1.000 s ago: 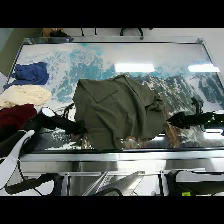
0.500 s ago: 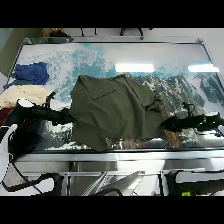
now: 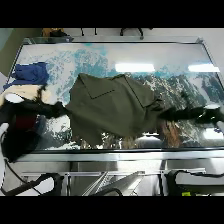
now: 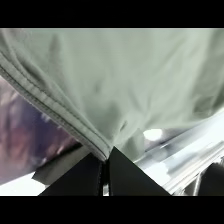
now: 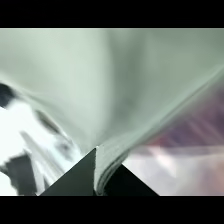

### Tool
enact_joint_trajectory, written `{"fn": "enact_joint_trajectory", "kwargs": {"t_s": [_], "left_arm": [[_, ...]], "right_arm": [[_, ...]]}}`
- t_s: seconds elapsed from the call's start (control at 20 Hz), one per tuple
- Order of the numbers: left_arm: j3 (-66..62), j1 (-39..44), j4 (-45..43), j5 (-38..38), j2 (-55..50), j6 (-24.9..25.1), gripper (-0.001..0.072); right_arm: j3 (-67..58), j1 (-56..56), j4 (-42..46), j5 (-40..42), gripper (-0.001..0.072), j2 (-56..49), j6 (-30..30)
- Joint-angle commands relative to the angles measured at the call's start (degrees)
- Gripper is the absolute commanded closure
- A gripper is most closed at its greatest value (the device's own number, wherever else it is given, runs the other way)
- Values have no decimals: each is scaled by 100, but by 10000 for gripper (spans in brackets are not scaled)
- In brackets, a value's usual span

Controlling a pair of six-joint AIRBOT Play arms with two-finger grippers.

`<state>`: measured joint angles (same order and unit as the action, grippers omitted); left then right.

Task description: Fold the shirts.

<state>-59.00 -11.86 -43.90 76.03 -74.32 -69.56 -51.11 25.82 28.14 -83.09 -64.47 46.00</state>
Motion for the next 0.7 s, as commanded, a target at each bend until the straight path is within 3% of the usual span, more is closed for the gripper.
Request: {"fn": "enact_joint_trajectory", "kwargs": {"t_s": [0.0,0.1,0.15,0.4,0.55,0.65], "left_arm": [[-1207,-164,874,260,870,68,697],[-2385,-396,1617,249,1467,153,696],[-3049,-533,1742,286,1711,153,696],[-5521,-1652,1646,188,2621,160,696],[-5982,-2446,1495,192,2719,142,696],[-5748,-2396,1574,205,2516,96,696]], "right_arm": [[-1340,310,-2374,-678,690,953,59],[-2575,560,-3593,-420,690,1517,52],[-3178,651,-3770,-153,690,1738,55],[-5421,1005,-3257,1180,691,2516,50],[-5928,1025,-2288,1696,691,2601,59],[-5914,1027,-2031,1519,691,2437,221]]}}
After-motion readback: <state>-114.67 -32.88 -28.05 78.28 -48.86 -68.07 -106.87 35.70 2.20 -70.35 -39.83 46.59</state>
